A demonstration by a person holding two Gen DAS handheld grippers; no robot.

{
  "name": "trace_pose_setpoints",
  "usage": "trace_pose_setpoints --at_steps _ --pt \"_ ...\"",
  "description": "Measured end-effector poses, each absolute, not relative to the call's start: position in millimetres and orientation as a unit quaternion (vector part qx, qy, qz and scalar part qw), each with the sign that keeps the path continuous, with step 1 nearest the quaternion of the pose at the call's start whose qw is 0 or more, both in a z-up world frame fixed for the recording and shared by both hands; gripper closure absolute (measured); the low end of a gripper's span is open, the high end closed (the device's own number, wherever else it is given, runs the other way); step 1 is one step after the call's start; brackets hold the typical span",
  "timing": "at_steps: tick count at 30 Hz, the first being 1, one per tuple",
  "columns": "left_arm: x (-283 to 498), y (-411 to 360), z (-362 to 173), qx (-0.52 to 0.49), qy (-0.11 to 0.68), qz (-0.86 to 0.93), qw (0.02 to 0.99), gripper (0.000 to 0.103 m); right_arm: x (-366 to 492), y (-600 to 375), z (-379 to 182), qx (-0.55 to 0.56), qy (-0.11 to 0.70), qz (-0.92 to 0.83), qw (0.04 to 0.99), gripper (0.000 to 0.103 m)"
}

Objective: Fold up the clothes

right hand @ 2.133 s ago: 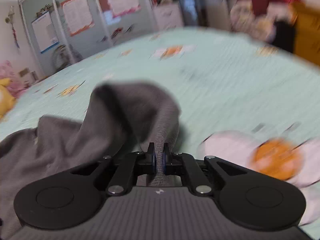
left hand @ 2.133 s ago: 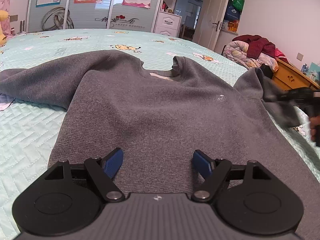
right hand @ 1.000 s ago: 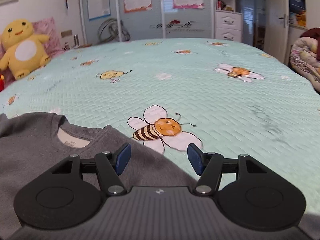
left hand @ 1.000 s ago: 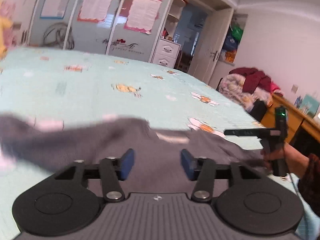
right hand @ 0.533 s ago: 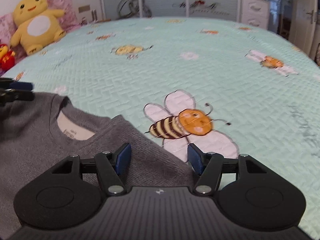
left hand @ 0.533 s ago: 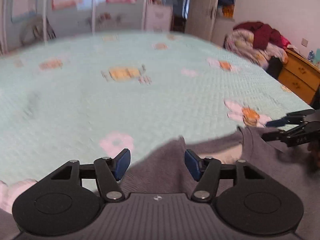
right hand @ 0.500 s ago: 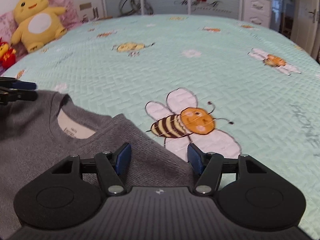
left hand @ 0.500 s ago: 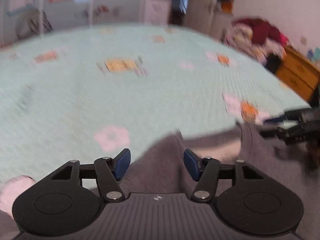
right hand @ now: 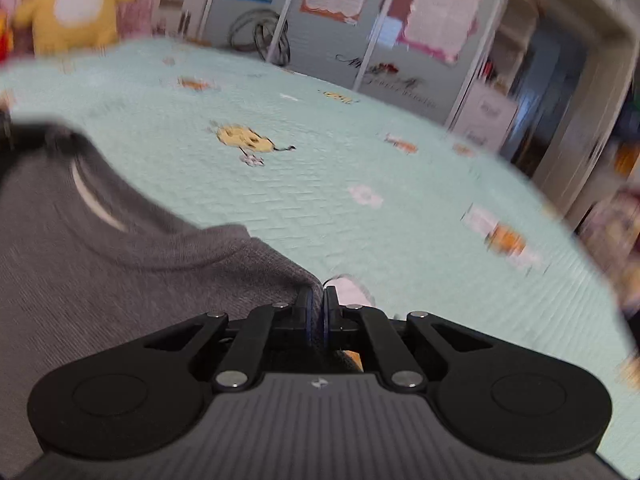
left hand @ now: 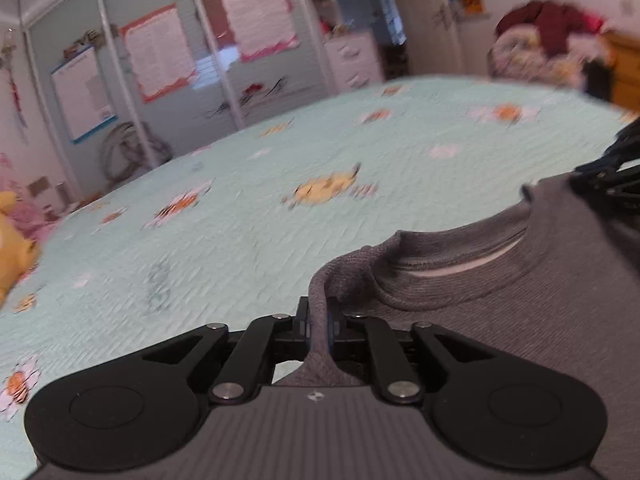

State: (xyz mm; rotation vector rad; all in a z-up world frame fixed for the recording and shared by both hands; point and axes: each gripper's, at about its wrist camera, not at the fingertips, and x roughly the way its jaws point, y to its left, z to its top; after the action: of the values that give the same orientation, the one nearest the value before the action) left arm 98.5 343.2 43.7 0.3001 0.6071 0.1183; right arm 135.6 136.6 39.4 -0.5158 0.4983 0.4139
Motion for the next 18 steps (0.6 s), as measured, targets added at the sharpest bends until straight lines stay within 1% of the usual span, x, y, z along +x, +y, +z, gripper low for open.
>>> trace_pose_setpoints --at_steps 1,2,3,4,5,7,9,10,11,12,13,16,18 --pt "103 343 33 0.149 0.313 0.058 0.936 0.074 140 143 30 -0.263 0.248 0.193 0.912 0.097" --pt "105 343 23 0.151 0.326 0.056 0.932 0.074 141 142 25 -0.260 0.251 0.191 0.913 0.095" --pt "102 343 20 0.153 0.317 0.060 0.934 0.071 142 142 20 -0.256 0.254 0.188 0.913 0.094" --pt "96 344 23 0.149 0.300 0.069 0.940 0.058 144 141 15 -0.253 0.257 0.186 0.914 0.092" --pt "89 348 29 0.136 0.286 0.080 0.945 0.045 145 140 10 -0.250 0.260 0.184 0.914 0.088" --pt "69 356 47 0.099 0.241 0.103 0.960 0.043 142 125 18 -0.210 0.253 0.182 0.927 0.085" --pt "46 359 67 0.071 0.198 0.127 0.970 0.041 126 91 43 -0.128 0.220 0.172 0.952 0.081" --pt "34 357 76 0.055 0.186 0.132 0.972 0.038 117 68 55 -0.081 0.210 0.167 0.960 0.074" --pt "22 353 84 0.038 0.183 0.122 0.975 0.037 107 44 65 -0.032 0.203 0.162 0.965 0.063" --pt "11 349 88 0.019 0.189 0.100 0.977 0.037 98 18 71 0.020 0.209 0.161 0.964 0.059" --pt "0 342 89 -0.001 0.204 0.070 0.976 0.037 89 -6 72 0.068 0.220 0.160 0.960 0.058" --pt "-30 313 74 -0.048 0.264 -0.012 0.963 0.037 59 -71 60 0.206 0.274 0.160 0.926 0.058" --pt "-46 292 53 -0.066 0.292 -0.044 0.953 0.036 36 -99 38 0.285 0.310 0.158 0.893 0.058"
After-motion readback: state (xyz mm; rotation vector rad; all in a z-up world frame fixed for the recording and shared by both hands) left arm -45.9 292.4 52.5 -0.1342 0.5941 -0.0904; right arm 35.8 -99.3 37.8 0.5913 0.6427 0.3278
